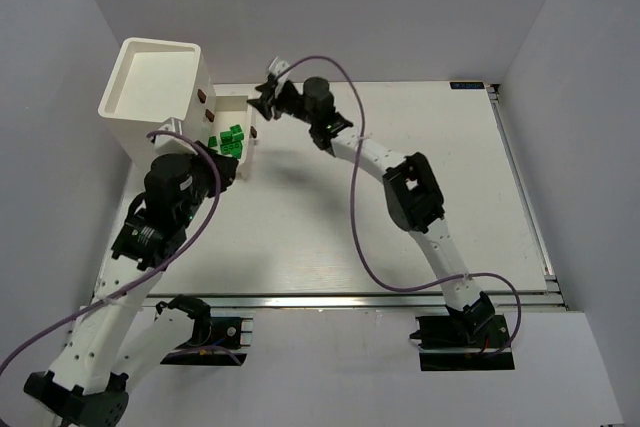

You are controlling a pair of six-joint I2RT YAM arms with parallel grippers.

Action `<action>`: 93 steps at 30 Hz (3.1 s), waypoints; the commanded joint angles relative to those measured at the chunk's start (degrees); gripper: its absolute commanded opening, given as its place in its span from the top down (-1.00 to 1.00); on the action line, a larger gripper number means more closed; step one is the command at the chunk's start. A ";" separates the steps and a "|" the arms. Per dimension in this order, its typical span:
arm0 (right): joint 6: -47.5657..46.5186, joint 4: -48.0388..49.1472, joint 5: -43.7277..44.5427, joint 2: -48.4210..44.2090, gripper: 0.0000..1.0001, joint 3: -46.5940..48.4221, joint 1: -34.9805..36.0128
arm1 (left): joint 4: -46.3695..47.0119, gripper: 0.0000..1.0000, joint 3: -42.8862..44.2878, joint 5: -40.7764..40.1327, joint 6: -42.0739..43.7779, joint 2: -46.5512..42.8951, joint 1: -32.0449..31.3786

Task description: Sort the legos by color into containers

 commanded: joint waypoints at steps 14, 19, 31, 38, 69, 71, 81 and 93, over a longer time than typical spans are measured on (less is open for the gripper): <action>-12.14 -30.26 5.55 -14.96 -0.62 -4.59 -12.03 | 12.78 -0.18 8.94 18.84 17.42 29.68 -0.17; -11.27 -34.00 2.91 -19.17 -0.26 -9.57 -15.28 | 16.48 -0.18 6.75 17.97 16.81 29.69 -0.70; -3.44 -27.46 -3.23 -31.75 -0.28 -30.69 -24.77 | 10.53 -0.18 25.40 10.17 20.93 49.86 -0.70; -2.47 -30.22 -8.43 -35.17 1.00 -36.13 -29.00 | -8.54 0.80 52.31 -6.10 26.72 73.96 -0.70; -2.65 -30.39 -9.84 -36.94 1.00 -40.45 -31.99 | -10.32 0.26 54.73 -31.78 30.25 85.23 6.24; -2.56 -30.39 -9.84 -36.94 1.00 -40.45 -31.81 | -10.32 -0.35 55.43 -32.13 30.08 85.59 6.94; -2.12 -30.39 -9.84 -37.11 1.00 -40.88 -32.25 | -10.24 0.23 53.59 -31.43 29.29 84.71 9.23; -2.47 -30.39 -9.84 -37.55 1.00 -41.06 -32.16 | -10.15 -0.53 52.45 -29.86 28.67 83.48 10.29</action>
